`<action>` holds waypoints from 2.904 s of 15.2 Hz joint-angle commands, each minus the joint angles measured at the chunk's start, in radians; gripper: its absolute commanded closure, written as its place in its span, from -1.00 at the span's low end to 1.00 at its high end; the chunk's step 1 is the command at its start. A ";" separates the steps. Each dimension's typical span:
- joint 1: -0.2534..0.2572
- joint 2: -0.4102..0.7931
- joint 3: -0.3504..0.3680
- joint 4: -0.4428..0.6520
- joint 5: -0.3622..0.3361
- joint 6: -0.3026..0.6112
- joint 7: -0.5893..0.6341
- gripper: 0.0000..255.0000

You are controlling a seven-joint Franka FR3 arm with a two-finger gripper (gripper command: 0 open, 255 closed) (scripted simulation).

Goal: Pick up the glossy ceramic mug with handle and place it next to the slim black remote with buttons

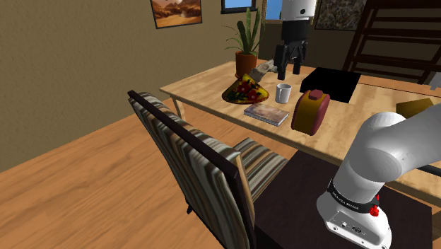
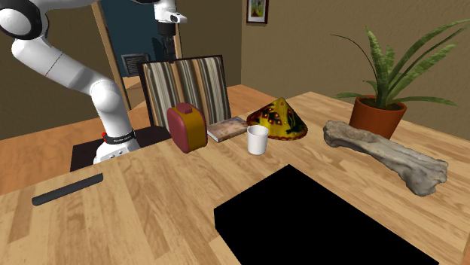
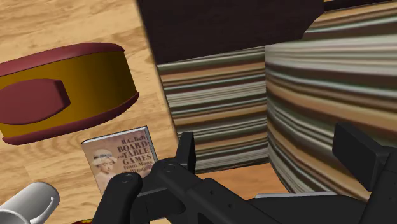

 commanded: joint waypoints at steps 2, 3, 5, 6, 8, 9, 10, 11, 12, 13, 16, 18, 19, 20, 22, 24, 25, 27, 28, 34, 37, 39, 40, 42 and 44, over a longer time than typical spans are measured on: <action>-0.007 0.018 -0.018 0.000 -0.012 0.016 -0.018 -1.00; -0.013 0.036 -0.037 0.000 -0.024 0.033 -0.035 -1.00; -0.025 0.077 -0.073 0.005 -0.046 0.066 -0.070 -1.00; -0.031 0.098 -0.091 0.009 -0.056 0.082 -0.087 -1.00; -0.042 0.144 -0.127 0.020 -0.073 0.114 -0.121 -1.00; -0.047 0.169 -0.145 0.028 -0.080 0.130 -0.138 -1.00; -0.052 0.194 -0.162 0.036 -0.087 0.146 -0.155 -1.00; -0.057 0.220 -0.180 0.046 -0.092 0.162 -0.173 -1.00; -0.061 0.247 -0.198 0.057 -0.097 0.177 -0.190 -1.00; -0.066 0.275 -0.215 0.069 -0.100 0.192 -0.207 -1.00; -0.077 0.364 -0.267 0.111 -0.103 0.234 -0.261 -1.00; -0.085 0.427 -0.300 0.145 -0.099 0.260 -0.299 -1.00; -0.088 0.459 -0.317 0.164 -0.094 0.272 -0.318 -1.00; -0.092 0.493 -0.333 0.184 -0.089 0.283 -0.337 -1.00; -0.101 0.563 -0.363 0.227 -0.073 0.303 -0.378 -1.00; -0.113 0.635 -0.391 0.275 -0.051 0.320 -0.420 -1.00; -0.119 0.673 -0.404 0.301 -0.038 0.327 -0.441 -1.00; -0.135 0.750 -0.427 0.356 -0.008 0.337 -0.484 -1.00; -0.145 0.790 -0.437 0.386 0.009 0.340 -0.506 -1.00; -0.233 1.038 -0.468 0.598 0.121 0.332 -0.625 -1.00; -0.294 1.166 -0.466 0.729 0.176 0.308 -0.670 -1.00; -0.341 1.254 -0.460 0.829 0.210 0.285 -0.693 -1.00; -0.366 1.299 -0.456 0.883 0.226 0.271 -0.702 -1.00; -0.419 1.392 -0.445 1.005 0.255 0.236 -0.715 -1.00; -0.478 1.492 -0.431 1.146 0.282 0.192 -0.721 -1.00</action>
